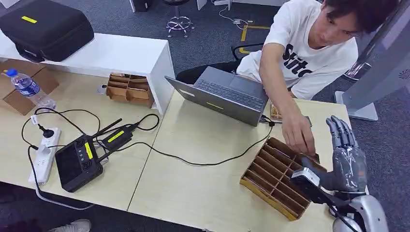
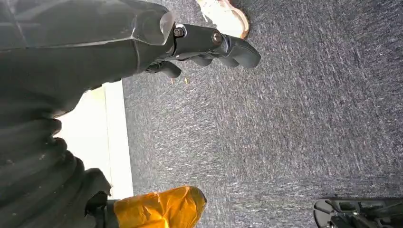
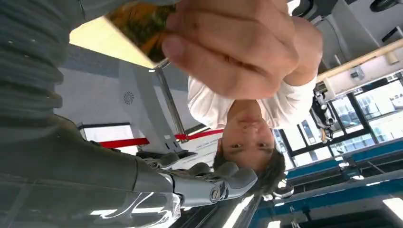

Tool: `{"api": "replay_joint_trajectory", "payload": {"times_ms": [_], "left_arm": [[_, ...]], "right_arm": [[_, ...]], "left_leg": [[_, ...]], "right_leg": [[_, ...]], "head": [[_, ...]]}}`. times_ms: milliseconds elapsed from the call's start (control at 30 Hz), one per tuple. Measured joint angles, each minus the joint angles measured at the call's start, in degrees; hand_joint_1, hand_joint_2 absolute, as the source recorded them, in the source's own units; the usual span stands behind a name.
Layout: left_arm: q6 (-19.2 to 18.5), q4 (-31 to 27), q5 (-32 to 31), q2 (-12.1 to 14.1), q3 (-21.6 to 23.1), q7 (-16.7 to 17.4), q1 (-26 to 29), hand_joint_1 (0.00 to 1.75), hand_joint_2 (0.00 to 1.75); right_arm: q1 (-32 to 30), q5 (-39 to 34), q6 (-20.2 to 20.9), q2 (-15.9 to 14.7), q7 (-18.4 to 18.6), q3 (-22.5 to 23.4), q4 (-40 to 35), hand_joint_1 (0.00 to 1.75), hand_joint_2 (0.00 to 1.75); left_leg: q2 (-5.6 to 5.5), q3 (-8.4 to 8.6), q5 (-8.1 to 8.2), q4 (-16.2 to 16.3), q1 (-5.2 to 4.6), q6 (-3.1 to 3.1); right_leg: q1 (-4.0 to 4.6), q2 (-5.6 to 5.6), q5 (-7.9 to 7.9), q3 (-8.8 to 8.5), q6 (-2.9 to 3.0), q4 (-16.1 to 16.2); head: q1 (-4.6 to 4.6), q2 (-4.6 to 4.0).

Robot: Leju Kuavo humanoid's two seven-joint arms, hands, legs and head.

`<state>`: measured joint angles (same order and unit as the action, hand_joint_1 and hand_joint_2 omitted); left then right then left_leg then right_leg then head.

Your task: Pass the card to the sensor for recognition and then transmit it.

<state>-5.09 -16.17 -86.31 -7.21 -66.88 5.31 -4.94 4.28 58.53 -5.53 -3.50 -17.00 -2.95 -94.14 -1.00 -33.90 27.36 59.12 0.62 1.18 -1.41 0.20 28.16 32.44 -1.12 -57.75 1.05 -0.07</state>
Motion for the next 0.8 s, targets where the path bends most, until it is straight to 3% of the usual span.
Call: {"api": "replay_joint_trajectory", "payload": {"times_ms": [800], "left_arm": [[0.33,0.00,0.07,0.02,-0.04,0.00,-0.12,0.00,1.75]], "right_arm": [[0.12,0.92,-0.15,0.04,1.75,-4.50,1.95,0.00,1.75]], "left_leg": [[0.00,0.00,0.00,0.00,0.00,0.00]], "right_leg": [[0.00,0.00,0.00,-0.01,0.00,0.00]], "head": [[0.02,0.00]]}}
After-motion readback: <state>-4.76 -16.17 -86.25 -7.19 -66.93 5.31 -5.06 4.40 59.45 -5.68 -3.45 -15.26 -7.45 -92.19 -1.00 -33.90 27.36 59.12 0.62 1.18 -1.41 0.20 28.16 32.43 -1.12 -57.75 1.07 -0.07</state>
